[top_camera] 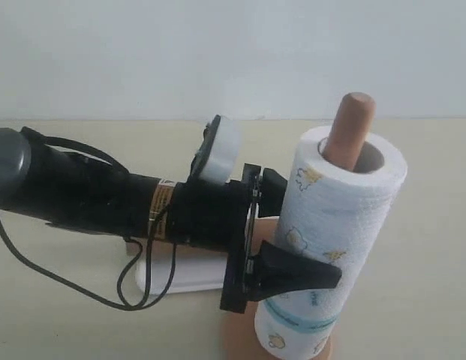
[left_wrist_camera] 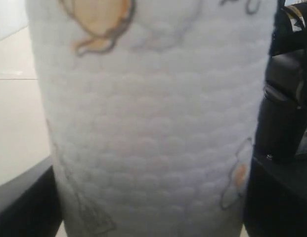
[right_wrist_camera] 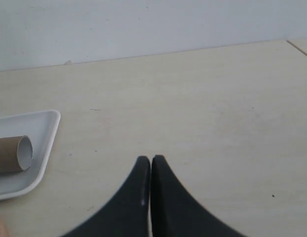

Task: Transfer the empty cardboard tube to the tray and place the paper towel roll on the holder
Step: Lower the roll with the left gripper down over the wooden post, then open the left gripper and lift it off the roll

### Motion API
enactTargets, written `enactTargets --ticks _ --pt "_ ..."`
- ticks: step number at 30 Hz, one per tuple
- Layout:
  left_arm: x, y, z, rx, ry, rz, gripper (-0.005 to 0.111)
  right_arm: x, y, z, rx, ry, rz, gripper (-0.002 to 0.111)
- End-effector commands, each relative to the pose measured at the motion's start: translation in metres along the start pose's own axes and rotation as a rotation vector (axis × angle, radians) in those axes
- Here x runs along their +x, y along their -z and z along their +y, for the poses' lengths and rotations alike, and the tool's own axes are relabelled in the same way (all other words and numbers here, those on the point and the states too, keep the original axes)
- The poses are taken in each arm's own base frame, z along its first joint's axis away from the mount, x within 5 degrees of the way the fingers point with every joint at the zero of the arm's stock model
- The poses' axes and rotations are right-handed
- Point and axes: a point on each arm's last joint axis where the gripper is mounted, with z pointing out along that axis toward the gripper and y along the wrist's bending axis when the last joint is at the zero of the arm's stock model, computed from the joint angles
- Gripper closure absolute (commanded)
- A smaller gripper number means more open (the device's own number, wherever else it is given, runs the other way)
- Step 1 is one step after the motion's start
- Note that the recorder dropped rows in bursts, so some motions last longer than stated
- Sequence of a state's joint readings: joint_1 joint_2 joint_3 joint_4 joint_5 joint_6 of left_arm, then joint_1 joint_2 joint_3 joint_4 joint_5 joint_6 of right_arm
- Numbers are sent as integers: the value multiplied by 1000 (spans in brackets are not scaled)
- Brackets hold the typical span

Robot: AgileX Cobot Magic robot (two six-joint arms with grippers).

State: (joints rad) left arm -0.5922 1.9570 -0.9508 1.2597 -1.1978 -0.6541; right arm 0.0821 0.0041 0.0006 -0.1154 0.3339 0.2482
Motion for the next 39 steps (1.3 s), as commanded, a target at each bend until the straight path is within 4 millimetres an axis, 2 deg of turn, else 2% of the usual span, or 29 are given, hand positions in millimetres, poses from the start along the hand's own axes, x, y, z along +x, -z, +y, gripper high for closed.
enactTargets --ticks 1,3,8,12,22,29,39 --pt "-7 -2 2 -38 3 -66 71 -1 0 0 3 3 -8 108" --pt "-8 -2 4 -54 -12 -77 67 -1 0 0 3 3 -8 108" --pt "-9 -2 5 -64 -7 -85 40 -1 0 0 3 3 -8 108" --pt "-9 -2 5 -64 -2 -85 34 -1 0 0 3 3 -8 108" --pt "-10 -2 5 -74 27 -94 6 -1 0 0 3 3 -8 108" --pt "-14 -1 4 -73 15 -99 3 -1 0 0 3 3 -8 108" --pt "-55 8 1 -128 -18 -199 3 -1 0 0 3 3 -8 108"
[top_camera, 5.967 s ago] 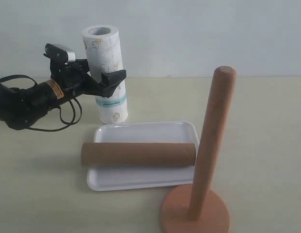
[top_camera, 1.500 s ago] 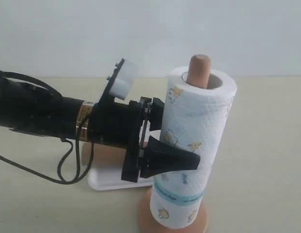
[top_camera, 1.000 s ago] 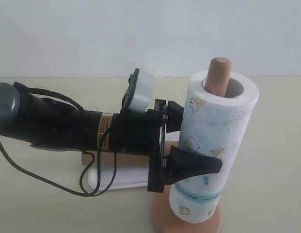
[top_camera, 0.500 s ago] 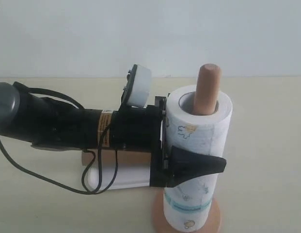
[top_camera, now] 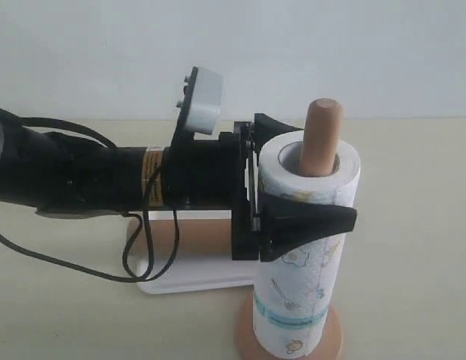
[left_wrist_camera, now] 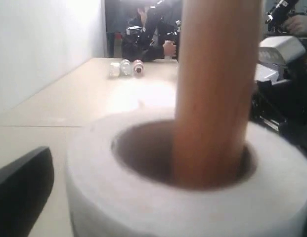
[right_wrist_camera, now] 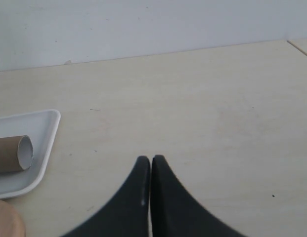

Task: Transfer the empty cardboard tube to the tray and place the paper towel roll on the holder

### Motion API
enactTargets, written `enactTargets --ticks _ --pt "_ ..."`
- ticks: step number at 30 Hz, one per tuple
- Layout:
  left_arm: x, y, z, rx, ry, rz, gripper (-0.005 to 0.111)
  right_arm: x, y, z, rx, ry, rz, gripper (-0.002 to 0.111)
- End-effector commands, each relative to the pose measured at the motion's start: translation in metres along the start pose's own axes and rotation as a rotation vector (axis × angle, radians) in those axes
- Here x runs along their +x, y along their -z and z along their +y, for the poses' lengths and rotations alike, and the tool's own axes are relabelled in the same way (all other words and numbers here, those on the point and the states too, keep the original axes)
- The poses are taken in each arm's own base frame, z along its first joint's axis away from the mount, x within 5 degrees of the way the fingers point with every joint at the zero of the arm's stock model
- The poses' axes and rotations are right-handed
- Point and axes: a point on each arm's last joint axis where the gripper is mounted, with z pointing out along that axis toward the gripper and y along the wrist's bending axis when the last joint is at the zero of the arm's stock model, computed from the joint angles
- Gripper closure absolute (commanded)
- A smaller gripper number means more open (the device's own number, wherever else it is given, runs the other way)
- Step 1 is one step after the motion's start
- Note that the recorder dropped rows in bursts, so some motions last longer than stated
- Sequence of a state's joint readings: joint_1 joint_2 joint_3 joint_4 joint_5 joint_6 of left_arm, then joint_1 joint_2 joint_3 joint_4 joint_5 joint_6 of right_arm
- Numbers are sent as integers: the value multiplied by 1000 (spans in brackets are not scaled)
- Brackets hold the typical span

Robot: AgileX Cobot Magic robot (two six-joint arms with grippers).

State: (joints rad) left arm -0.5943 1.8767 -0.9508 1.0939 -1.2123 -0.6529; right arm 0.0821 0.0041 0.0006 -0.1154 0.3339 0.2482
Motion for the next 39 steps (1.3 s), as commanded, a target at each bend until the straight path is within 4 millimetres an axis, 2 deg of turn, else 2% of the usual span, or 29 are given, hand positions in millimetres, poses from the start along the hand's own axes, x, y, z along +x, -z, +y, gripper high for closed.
enactTargets --ticks 1,4,8,13,16,19,22,25,30,35,39 --pt "-26 1 -5 -12 -11 -67 3 -1 0 0 3 3 -8 108" --pt "-42 4 -10 -10 -44 -95 3 -1 0 0 3 3 -8 108" --pt "-75 11 -21 -17 -92 -137 3 -1 0 0 3 3 -8 108" --pt "-105 28 -29 -137 -103 -18 5 -1 0 0 3 3 -8 108" --pt "-118 42 -35 -177 -23 57 24 -1 0 0 3 3 -8 108" --pt "-126 51 -48 -153 39 115 52 -1 0 0 3 3 -8 108" --pt "-128 57 -61 -110 61 213 79 -1 0 0 3 3 -8 108" --pt "-124 61 -77 8 49 313 103 -1 0 0 3 3 -8 108" --pt "-116 64 -95 164 147 278 103 -1 0 0 3 3 -8 108" --pt "-111 64 -95 129 221 198 103 -1 0 0 3 3 -8 108" --pt "-108 64 -96 131 235 205 103 -1 0 0 3 3 -8 108"
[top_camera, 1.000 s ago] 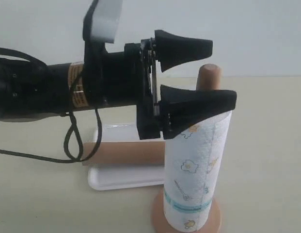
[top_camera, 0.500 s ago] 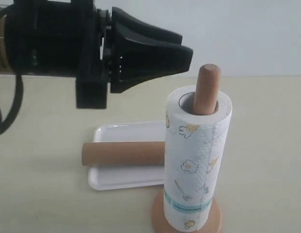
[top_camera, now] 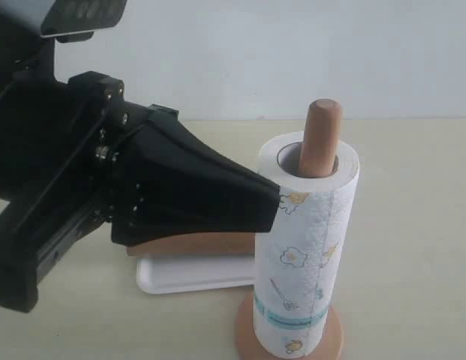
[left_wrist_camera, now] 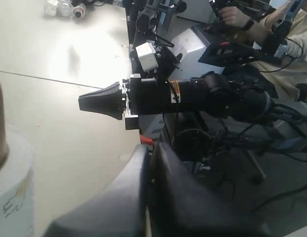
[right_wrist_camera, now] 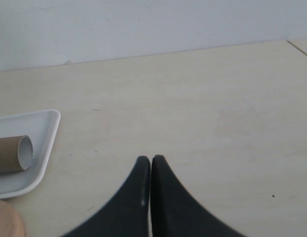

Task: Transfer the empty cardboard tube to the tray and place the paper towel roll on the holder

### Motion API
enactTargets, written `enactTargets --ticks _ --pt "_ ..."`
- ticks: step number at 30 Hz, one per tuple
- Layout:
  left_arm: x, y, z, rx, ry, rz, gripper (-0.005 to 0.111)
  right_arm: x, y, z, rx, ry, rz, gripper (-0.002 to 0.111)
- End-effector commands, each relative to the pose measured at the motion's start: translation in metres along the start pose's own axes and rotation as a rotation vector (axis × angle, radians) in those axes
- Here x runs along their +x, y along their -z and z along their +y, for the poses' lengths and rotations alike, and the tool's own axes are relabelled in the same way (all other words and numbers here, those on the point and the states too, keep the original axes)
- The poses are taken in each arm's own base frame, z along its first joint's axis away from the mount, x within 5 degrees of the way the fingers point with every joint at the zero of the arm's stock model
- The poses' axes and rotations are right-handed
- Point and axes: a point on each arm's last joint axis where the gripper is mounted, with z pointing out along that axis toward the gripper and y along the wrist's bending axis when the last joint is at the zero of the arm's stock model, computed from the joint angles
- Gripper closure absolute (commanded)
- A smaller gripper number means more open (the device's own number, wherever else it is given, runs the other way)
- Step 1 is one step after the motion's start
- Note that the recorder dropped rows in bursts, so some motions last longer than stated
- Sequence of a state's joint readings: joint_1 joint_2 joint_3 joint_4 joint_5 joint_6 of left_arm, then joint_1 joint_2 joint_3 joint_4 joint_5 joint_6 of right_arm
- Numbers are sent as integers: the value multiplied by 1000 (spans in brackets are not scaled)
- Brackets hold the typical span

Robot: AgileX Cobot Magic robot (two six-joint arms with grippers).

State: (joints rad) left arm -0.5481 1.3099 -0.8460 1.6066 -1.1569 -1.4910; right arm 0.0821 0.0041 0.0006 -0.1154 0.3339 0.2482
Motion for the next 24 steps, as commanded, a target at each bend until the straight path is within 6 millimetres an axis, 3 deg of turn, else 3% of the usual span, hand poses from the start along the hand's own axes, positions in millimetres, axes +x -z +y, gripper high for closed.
enactTargets --ticks 1,20,24 --pt "-1 1 -1 -1 9 -22 103 -1 0 0 3 3 -8 108" --pt "-1 1 -1 -1 8 -25 103 -1 0 0 3 3 -8 108" --pt "-4 3 -8 32 86 -25 103 -1 0 0 3 3 -8 108"
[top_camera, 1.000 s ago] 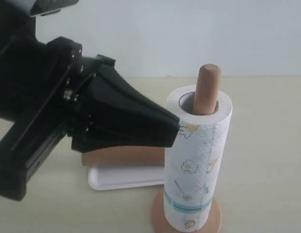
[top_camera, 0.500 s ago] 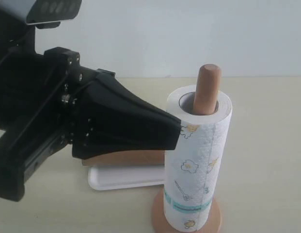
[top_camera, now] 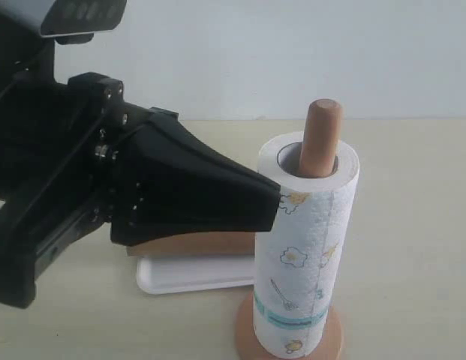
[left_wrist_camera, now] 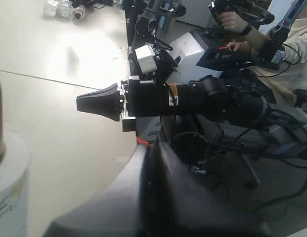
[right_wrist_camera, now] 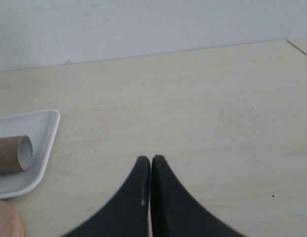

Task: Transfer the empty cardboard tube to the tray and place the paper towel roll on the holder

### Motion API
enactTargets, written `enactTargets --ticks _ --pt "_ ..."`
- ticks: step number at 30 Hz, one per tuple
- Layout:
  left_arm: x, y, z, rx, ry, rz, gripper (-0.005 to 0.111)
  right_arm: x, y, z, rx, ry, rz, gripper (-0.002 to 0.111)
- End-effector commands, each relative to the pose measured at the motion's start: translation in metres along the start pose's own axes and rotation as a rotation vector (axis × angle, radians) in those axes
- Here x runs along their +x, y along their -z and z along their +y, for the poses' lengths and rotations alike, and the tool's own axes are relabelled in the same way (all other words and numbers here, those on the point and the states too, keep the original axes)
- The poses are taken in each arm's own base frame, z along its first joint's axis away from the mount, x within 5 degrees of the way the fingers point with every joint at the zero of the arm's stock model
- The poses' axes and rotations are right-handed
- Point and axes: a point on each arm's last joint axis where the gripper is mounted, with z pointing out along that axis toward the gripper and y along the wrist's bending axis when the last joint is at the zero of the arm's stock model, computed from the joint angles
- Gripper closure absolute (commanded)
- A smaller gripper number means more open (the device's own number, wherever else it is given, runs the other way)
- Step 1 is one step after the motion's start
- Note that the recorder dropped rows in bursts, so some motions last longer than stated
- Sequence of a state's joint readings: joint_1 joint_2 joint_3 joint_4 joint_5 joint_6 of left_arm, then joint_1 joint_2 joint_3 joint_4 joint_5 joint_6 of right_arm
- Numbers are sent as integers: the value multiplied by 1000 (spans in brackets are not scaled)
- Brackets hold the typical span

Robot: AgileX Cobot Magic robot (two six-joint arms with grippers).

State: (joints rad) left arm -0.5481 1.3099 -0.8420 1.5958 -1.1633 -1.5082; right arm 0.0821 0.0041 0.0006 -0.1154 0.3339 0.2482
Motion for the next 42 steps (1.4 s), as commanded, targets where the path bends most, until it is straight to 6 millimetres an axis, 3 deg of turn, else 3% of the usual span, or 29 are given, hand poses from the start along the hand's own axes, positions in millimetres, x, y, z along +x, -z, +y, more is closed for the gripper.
enactTargets --ticks 1,7,10,13,20,24,26,32,37,42 --pt "-7 6 -13 25 65 -18 103 -1 0 0 3 3 -8 108" --pt "-29 30 -63 -28 -96 -67 103 -1 0 0 3 3 -8 108" --pt "-32 43 -79 -166 -161 -139 103 -1 0 0 3 3 -8 108" --pt "-25 57 -85 -343 -112 -228 103 -1 0 0 3 3 -8 108" --pt "17 99 -79 -709 318 -614 103 -1 0 0 3 3 -8 108" --pt "38 124 -74 -729 711 -1012 103 -1 0 0 3 3 -8 108" --pt "45 133 -75 -715 805 -1146 103 -1 0 0 3 3 -8 108" --pt "60 150 -87 -815 754 -1295 103 -1 0 0 3 3 -8 108" --pt "104 160 -89 -806 1020 -1593 103 -1 0 0 3 3 -8 108" --pt "138 156 -91 -724 1039 -1705 103 -1 0 0 3 3 -8 108"
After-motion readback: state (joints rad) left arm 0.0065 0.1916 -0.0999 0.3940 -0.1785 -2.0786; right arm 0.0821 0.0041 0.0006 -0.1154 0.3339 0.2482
